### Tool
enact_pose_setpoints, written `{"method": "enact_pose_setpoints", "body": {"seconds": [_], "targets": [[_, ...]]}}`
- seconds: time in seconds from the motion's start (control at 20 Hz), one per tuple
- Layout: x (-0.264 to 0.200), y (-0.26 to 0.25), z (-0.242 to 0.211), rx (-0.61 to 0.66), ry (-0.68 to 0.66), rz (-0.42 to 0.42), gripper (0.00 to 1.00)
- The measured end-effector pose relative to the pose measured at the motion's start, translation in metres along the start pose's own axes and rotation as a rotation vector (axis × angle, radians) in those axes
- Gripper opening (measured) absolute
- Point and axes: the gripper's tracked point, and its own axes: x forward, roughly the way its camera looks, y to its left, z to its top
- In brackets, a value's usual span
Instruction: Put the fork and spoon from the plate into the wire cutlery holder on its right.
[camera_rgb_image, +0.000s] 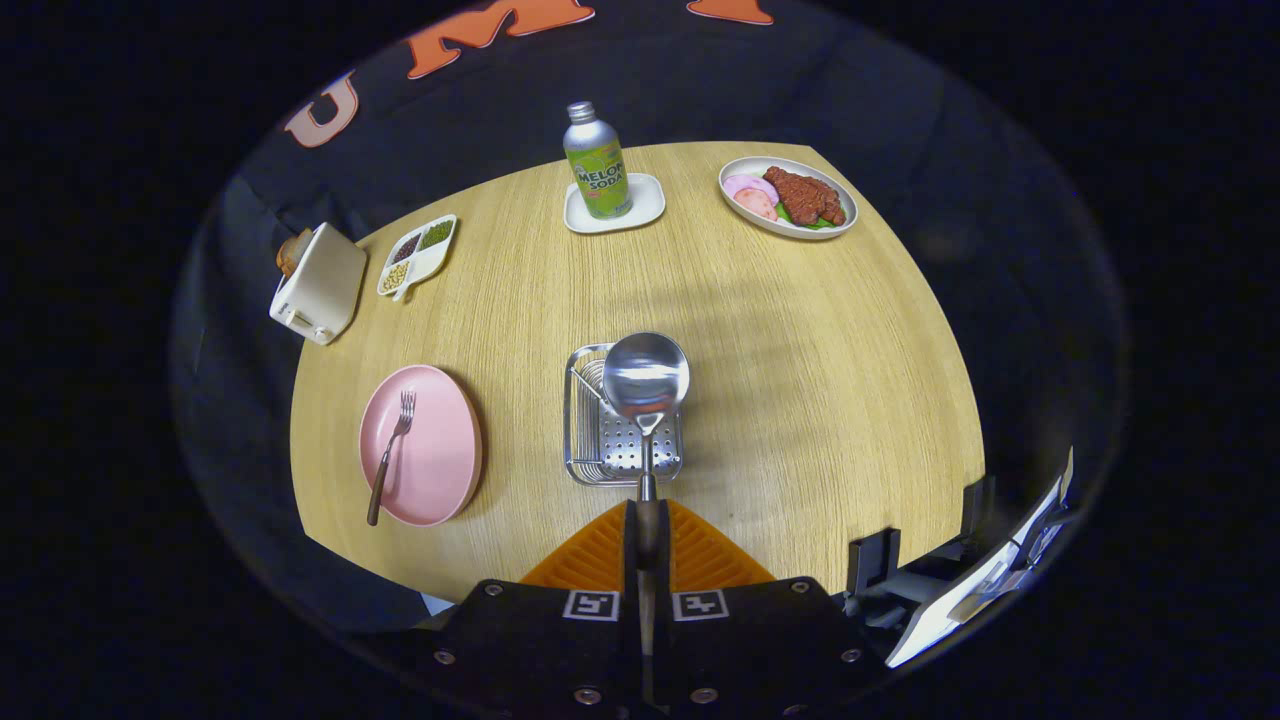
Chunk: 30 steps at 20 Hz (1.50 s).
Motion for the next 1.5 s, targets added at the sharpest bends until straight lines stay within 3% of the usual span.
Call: {"method": "enact_pose_setpoints", "body": {"seconds": [0.4, 0.7, 1.15, 1.25, 1.35, 1.5], "targets": [[0.022, 0.001, 0.007, -0.036, 0.049, -0.006, 0.07], [0.026, -0.001, 0.029, -0.006, -0.017, -0.015, 0.09], [-0.007, 0.007, 0.093, 0.067, -0.338, -0.024, 0.09], [-0.029, 0.015, 0.114, 0.083, -0.458, 0.014, 0.13], [-0.052, 0.022, 0.131, 0.092, -0.569, 0.037, 0.28], [-0.089, 0.029, 0.152, 0.059, -0.740, 0.004, 0.49]]}}
